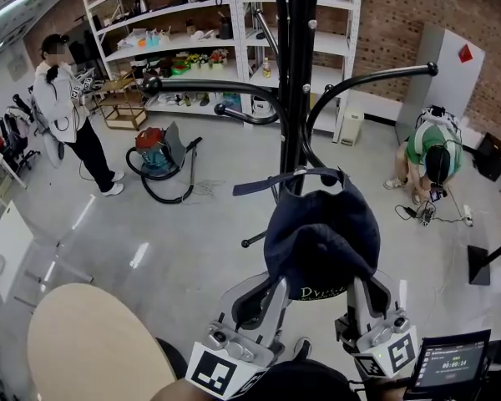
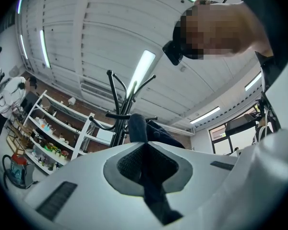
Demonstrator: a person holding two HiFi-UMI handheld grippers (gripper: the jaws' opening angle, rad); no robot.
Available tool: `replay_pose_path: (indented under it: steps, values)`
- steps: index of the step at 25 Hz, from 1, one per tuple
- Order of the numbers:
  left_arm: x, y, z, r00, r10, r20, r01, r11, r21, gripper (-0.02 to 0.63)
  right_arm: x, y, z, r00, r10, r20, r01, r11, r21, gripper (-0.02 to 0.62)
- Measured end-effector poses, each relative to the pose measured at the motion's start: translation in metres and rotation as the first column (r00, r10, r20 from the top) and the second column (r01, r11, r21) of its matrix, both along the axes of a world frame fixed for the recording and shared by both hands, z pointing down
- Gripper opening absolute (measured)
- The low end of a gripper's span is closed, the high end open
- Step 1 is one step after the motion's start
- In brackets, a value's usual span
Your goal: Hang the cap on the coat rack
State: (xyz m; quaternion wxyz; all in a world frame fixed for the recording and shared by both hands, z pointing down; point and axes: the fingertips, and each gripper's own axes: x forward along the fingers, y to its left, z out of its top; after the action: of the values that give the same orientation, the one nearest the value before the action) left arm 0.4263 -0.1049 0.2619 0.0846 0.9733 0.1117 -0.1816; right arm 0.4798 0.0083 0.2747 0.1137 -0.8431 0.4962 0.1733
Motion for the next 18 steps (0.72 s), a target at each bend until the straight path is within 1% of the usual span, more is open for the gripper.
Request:
replay_pose_path:
  steps: [3,8,18]
  values:
    - [0.004,0.001,0.001,1.0,-0.006,0.005,0.006,1.0,0.004,0.018,0.006,-0.001,0.003,1.0,-0.014,0.018,0.014,1.0,0.001,0.025]
    - [0.03,0.005,0.002,0.999,-0.038,0.01,0.038,0.999,-0.003,0.02,0.036,0.003,0.011,0.997,-0.045,0.058,0.045,0.999,0.0,0.025]
    - [0.053,-0.005,0.011,0.994,-0.09,0.06,0.091,0.996,-0.007,0.02,0.068,-0.013,0.023,0.986,-0.119,0.117,0.118,0.993,0.01,0.025]
